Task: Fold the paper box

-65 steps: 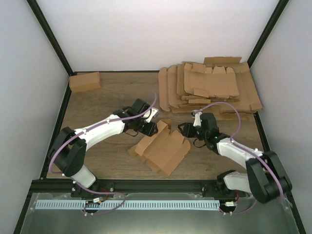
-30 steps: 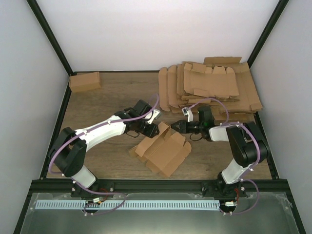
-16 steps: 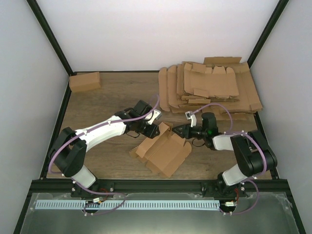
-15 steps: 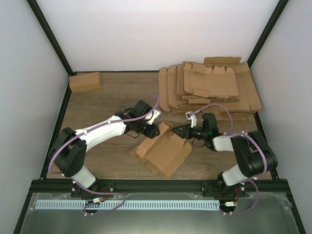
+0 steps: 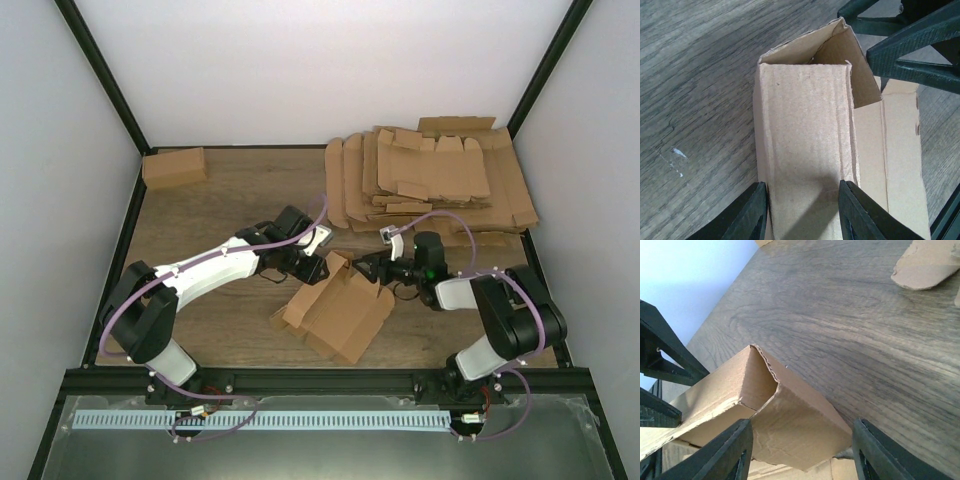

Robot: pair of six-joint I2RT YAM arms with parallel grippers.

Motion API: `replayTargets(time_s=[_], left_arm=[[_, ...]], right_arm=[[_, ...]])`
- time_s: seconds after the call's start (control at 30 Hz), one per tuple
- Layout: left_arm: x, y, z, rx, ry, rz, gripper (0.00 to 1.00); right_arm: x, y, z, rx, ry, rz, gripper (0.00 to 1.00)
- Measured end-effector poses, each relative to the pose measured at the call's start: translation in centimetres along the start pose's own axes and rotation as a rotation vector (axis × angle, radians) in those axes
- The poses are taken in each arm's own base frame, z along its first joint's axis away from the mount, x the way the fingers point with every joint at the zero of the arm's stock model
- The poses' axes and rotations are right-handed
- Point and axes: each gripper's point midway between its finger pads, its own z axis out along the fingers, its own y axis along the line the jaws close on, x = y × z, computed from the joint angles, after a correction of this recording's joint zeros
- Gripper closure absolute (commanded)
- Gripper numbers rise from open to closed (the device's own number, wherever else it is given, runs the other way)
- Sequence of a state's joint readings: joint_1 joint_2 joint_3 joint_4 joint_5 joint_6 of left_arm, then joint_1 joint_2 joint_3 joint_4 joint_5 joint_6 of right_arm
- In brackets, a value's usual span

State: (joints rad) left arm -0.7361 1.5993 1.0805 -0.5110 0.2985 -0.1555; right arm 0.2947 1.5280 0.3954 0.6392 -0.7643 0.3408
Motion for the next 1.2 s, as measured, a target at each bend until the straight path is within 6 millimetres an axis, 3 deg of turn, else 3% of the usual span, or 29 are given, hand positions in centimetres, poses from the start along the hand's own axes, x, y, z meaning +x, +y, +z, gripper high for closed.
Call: replayTargets(time_s=[0.3, 0.63, 0.83, 1.1, 1.2], left_arm=[[-0.1, -0.4, 0.0, 0.023, -0.004, -0.015, 0.59], [-0.5, -0.4, 0.3, 0.028, -0.017, -0.015, 0.59], [-0.7, -0.4, 0.4, 0.027, -0.025, -0.013, 0.59], [-0.7, -0.4, 0.6, 0.025, -0.022, -0.012, 0.60], [-0.7, -0.4, 0.7, 0.025, -0.020, -0.012, 0.59]], right_arm=[[0.2, 0.6, 1.6, 0.012, -0.022, -0.090, 0.43], [0.6, 0.5, 1.7, 0.046, -0.037, -0.117, 0.44], [1.4, 0.6, 0.8, 0.065, -0.054, -0.112, 0.44], [0.4, -0.1, 1.0, 0.094, -0.073, -0.114, 0.47], [0.4, -0.3, 1.3, 0.093, -0.070, -0.112, 0.42]])
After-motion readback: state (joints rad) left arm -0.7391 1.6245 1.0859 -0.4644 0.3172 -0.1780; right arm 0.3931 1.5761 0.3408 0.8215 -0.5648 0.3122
